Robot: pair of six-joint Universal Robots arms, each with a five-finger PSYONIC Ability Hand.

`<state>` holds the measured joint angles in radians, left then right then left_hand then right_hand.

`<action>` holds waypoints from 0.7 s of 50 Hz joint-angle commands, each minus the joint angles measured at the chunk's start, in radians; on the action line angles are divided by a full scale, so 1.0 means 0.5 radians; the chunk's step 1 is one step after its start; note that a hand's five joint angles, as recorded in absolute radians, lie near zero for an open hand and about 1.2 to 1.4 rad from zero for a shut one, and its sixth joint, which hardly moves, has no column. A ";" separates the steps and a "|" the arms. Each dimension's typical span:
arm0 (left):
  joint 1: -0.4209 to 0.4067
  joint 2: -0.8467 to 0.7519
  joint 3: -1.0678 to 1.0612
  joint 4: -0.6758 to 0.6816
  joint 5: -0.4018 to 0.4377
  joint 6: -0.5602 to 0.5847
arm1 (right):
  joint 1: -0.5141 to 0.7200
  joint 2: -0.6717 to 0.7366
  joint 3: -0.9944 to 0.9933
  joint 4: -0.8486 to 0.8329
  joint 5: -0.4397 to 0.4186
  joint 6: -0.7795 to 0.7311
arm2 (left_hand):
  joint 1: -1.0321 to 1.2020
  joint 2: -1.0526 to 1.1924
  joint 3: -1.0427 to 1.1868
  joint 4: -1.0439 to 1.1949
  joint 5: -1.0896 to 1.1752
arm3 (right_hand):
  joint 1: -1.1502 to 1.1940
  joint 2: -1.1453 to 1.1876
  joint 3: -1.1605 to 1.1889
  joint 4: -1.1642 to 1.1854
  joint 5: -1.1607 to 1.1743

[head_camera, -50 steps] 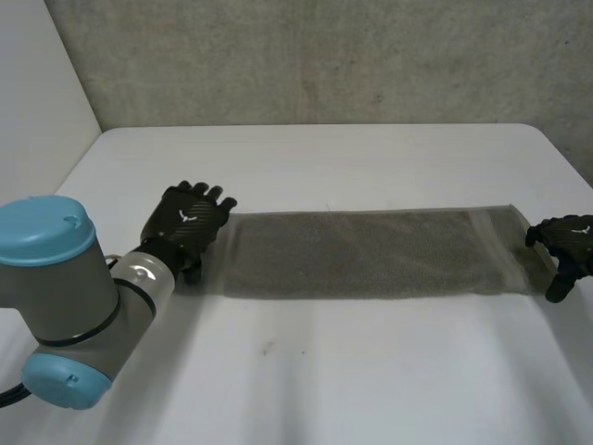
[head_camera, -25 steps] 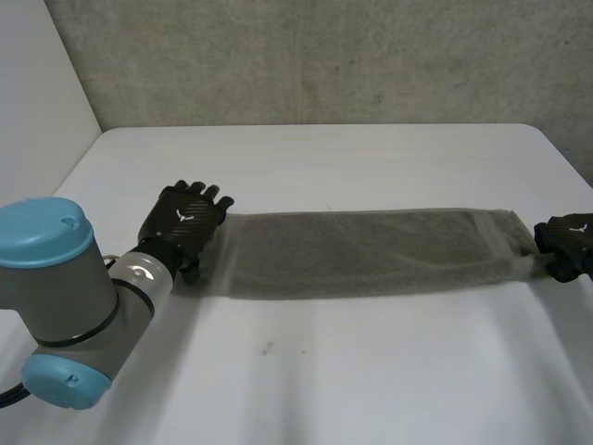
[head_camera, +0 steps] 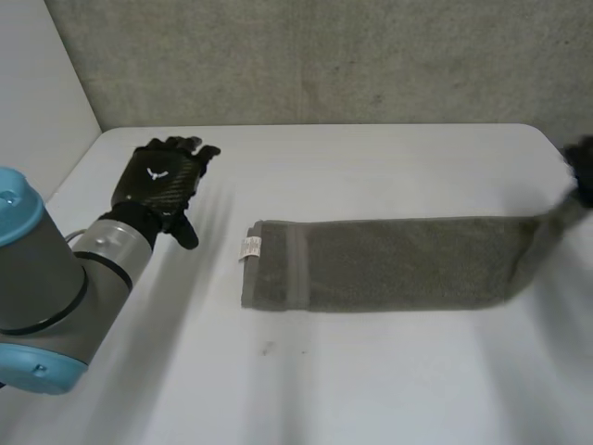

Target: Fold the laundry

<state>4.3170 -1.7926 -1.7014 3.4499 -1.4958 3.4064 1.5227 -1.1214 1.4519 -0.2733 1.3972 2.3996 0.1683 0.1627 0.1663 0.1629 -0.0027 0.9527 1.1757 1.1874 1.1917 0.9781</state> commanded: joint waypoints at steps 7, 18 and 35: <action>0.051 0.085 -0.033 -0.003 -0.006 -0.054 | 1.075 0.166 -0.090 -0.435 -0.190 0.024 | 0.013 0.024 0.016 0.023 0.005 | 0.887 0.441 0.418 0.409 0.487; 0.064 0.094 -0.089 0.000 0.006 -0.054 | 1.557 0.583 -0.106 -0.438 -0.389 -0.081 | 0.013 0.024 0.016 0.023 0.005 | 0.887 0.441 0.418 0.409 0.487; -0.184 -0.124 0.135 0.114 0.013 -0.054 | 1.376 0.108 0.047 -0.273 0.089 0.372 | 0.014 0.025 0.018 0.025 0.007 | -1.556 -2.002 -2.026 -2.034 -1.956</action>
<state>4.2966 -1.7936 -1.6917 3.4771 -1.4890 3.3789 2.2844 -0.9480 1.4182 -0.4739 1.3515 2.4135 0.1682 0.1625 0.1663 0.1629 -0.0027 0.2088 0.2254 0.2124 0.2314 0.0712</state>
